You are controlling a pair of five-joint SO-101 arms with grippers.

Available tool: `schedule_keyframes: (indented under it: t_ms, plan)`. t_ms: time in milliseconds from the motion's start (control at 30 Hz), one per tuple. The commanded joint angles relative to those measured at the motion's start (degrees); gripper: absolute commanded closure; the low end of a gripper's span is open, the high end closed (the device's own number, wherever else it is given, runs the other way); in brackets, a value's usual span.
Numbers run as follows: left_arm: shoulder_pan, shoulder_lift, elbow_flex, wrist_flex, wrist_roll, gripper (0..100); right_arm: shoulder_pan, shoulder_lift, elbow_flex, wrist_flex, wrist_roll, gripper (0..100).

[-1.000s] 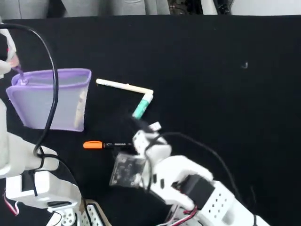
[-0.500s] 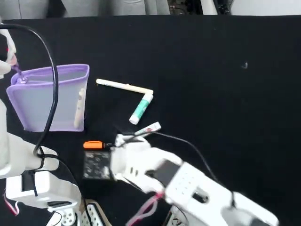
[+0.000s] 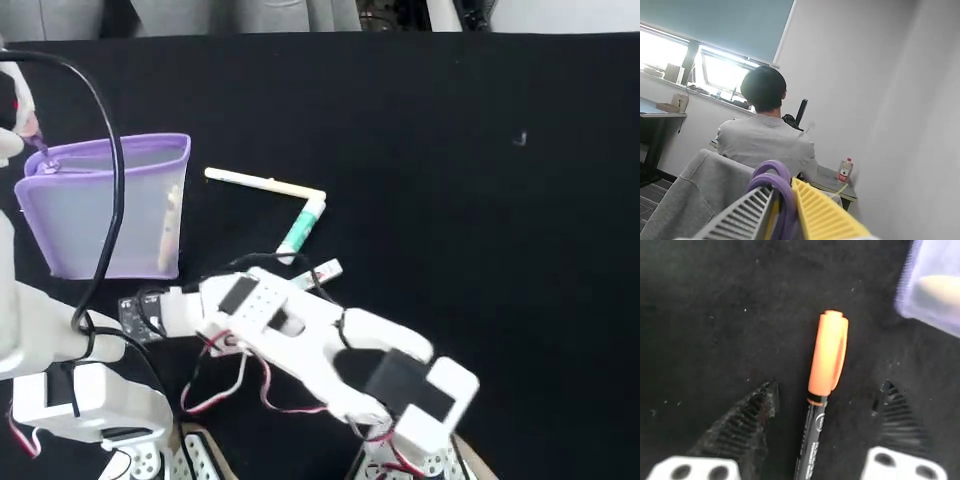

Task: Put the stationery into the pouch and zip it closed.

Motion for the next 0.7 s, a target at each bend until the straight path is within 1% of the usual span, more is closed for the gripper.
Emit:
schedule_keyframes:
  t_ms: [0, 133, 233, 367, 433, 533, 667]
  plan:
    - [-0.31, -1.41, -1.27, -0.79, 0.26, 97, 0.0, 4.09, -8.22, 3.78, 0.62, 78.2]
    - [-0.31, -1.41, -1.27, -0.79, 0.44, 97, 0.0, 6.73, -12.44, 6.77, 0.62, 92.3]
    - [-0.31, -1.41, -1.27, -0.7, 0.44, 97, 1.32, 8.92, -15.34, 8.97, 0.53, 97.7]
    - [-0.31, -1.32, -1.27, -0.7, 0.35, 97, 5.54, 9.98, -19.12, 12.4, 0.35, 98.8]
    - [-0.31, -1.32, -1.27, -0.79, 0.35, 97, 7.74, 8.13, -20.53, 14.15, -1.05, 98.8]
    - [-0.31, -1.32, -1.27, -1.05, 0.35, 97, 10.2, 2.07, -21.23, 17.76, -1.85, 98.8]
    - [-0.31, -1.32, -1.27, -1.05, 0.53, 97, 14.24, -10.51, -21.14, 22.24, -4.13, 98.8]
